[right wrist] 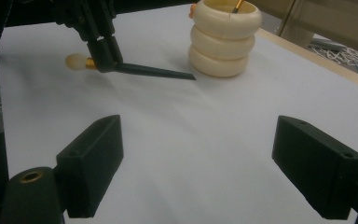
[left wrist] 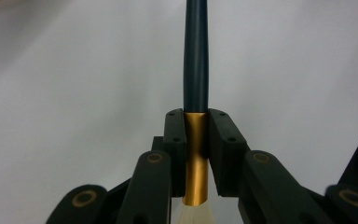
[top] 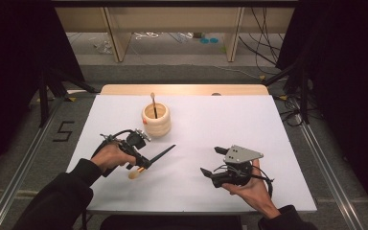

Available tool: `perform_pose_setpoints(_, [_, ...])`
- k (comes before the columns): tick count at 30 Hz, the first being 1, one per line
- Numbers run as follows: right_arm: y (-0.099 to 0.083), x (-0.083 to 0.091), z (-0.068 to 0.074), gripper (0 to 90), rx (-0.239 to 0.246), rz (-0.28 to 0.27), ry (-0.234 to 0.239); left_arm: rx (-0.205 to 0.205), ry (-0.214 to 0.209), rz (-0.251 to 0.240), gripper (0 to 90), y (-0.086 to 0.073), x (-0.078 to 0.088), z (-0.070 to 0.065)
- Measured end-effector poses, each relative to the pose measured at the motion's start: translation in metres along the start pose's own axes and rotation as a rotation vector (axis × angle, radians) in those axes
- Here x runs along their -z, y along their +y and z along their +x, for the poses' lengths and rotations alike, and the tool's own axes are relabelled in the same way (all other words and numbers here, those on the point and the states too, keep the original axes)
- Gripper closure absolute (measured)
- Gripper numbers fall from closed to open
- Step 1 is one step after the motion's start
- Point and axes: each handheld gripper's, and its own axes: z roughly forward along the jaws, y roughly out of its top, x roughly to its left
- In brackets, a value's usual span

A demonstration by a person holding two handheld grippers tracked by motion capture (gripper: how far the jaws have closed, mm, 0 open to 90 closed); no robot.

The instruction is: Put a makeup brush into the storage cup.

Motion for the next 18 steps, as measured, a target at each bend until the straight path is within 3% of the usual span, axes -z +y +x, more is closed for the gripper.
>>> perform_pose_setpoints(5, [0.004, -0.002, 0.006, 17.3, 0.039, -0.024, -0.007, -0.001, -0.030, -0.019, 77.9, 0.000, 0.001, -0.008])
perform_pose_setpoints(9, [0.007, -0.003, 0.010, 17.4, 0.057, -0.017, 0.014, -0.009, -0.055, -0.033, 77.9, 0.001, 0.001, -0.014])
perform_pose_setpoints(11, [0.010, -0.004, 0.013, 17.5, 0.071, -0.023, 0.023, 0.007, -0.066, -0.054, 77.9, 0.002, 0.000, -0.019])
perform_pose_setpoints(18, [0.018, -0.008, 0.024, 17.6, 0.214, -0.007, 0.050, -0.029, -0.081, -0.043, 78.0, 0.007, -0.001, -0.028])
